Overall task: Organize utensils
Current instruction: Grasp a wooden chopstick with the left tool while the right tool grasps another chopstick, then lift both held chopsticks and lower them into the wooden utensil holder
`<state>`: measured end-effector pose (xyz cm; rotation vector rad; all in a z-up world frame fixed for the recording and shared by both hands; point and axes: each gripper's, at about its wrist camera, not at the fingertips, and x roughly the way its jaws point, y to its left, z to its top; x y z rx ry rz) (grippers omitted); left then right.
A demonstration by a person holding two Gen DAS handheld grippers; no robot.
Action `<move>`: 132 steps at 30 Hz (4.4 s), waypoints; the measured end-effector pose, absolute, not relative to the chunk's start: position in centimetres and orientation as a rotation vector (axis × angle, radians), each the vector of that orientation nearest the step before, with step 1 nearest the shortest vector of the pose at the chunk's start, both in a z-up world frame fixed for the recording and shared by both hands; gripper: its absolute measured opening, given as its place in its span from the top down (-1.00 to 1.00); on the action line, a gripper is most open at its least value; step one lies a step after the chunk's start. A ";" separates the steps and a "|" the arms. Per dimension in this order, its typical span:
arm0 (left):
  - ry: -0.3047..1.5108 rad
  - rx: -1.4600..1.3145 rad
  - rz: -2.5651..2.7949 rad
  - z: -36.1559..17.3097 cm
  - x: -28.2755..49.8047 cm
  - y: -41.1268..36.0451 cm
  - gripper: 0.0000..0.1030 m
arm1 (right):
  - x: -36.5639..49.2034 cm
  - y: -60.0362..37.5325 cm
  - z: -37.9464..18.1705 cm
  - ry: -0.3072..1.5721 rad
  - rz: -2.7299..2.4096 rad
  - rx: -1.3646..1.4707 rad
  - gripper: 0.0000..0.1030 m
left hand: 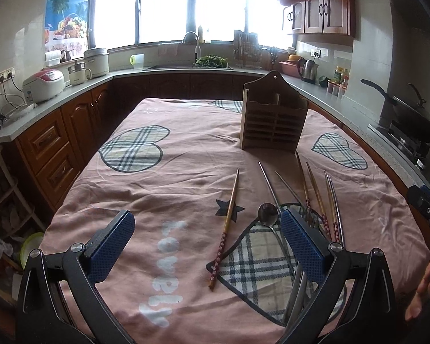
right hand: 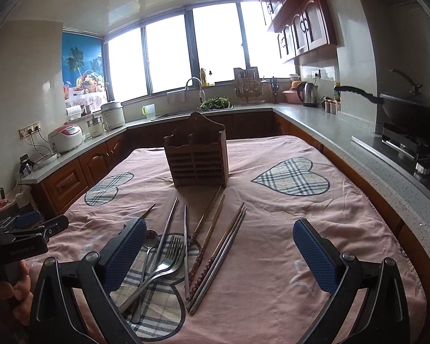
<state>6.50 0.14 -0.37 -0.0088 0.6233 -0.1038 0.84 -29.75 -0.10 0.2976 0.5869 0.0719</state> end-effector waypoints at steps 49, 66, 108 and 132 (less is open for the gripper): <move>1.039 0.130 -0.408 -7.7 27.7 -6.4 0.91 | 25.0 -29.2 -11.4 1.100 0.240 0.444 0.86; 0.887 0.044 -0.447 -0.6 24.3 -3.1 0.91 | 22.9 -29.7 -4.7 0.939 0.287 0.463 0.91; 0.327 -0.260 -0.356 16.7 28.1 -0.8 0.91 | 25.4 -36.8 12.4 0.377 0.142 0.517 0.91; 0.366 -0.361 -0.213 6.5 39.9 -4.4 0.91 | 34.0 -34.5 1.0 0.452 0.100 0.537 0.91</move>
